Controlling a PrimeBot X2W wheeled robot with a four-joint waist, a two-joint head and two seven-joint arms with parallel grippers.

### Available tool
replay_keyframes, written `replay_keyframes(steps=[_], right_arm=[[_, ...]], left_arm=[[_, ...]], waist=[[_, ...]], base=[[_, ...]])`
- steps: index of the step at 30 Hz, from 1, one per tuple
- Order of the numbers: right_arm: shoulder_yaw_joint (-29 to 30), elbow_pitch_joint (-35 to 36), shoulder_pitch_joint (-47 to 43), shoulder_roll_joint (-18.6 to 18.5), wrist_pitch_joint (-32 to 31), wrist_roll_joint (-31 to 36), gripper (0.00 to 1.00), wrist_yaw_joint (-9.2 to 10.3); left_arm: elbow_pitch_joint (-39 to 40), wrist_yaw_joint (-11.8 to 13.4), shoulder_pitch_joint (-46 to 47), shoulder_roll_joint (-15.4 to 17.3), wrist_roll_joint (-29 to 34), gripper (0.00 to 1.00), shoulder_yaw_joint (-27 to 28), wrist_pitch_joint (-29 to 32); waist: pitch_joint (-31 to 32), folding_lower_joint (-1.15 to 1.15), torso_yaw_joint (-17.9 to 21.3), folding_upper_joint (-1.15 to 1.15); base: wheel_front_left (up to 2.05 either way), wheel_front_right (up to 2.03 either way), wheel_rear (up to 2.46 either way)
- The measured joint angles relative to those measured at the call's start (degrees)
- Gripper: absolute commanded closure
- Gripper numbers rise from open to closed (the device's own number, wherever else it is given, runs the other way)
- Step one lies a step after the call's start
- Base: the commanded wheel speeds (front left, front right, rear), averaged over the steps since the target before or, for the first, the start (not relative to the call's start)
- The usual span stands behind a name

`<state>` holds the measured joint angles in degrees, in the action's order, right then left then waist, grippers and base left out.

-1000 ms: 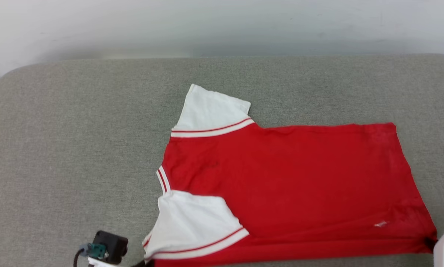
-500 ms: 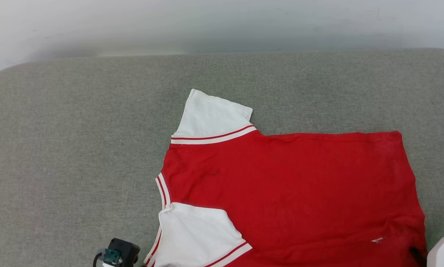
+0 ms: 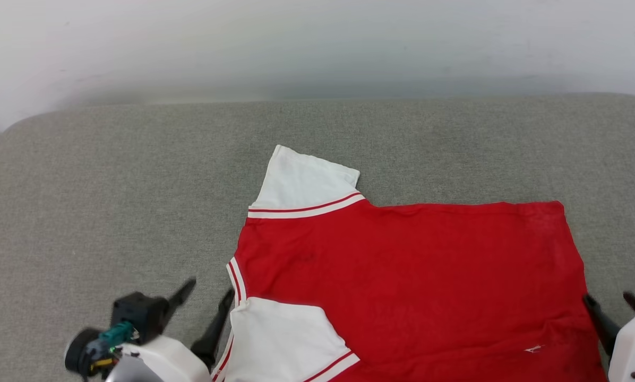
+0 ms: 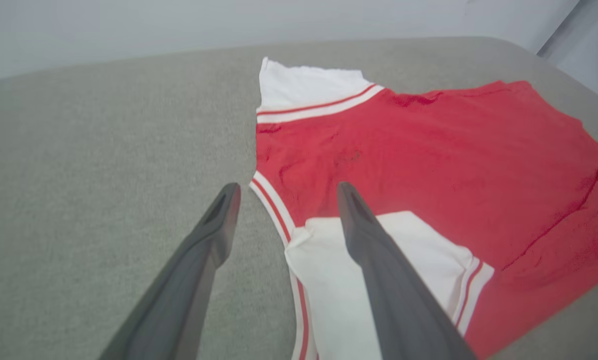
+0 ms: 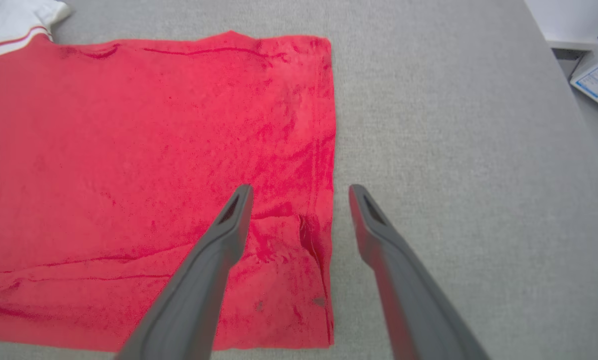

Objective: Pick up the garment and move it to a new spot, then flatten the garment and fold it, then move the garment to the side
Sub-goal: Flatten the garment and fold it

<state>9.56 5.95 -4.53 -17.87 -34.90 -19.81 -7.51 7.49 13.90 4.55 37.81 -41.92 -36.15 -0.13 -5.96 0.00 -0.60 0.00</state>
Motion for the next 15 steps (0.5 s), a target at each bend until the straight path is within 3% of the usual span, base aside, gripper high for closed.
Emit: replay_keyframes(steps=[6,11,15], right_arm=[[-1.24,2.42,1.92,-0.93,11.66,0.01,0.00,0.00],[-2.32,3.69,2.72,-0.65,20.65,0.74,0.00,0.00],[-3.00,4.14,2.73,0.54,26.33,1.24,0.00,0.00]], left_arm=[[-0.25,-0.27,2.35,-2.13,4.56,0.00,2.80,-11.81],[-0.94,1.55,3.17,-3.39,10.00,0.00,5.08,-14.51],[0.34,2.19,3.21,-7.31,12.24,0.00,8.37,-14.78]], waist=[[0.61,0.00,0.46,0.00],[0.42,0.00,0.86,0.00],[-0.13,0.00,1.22,0.00]], base=[[0.00,0.00,0.00],[0.00,0.00,0.00],[0.00,0.00,0.00]])
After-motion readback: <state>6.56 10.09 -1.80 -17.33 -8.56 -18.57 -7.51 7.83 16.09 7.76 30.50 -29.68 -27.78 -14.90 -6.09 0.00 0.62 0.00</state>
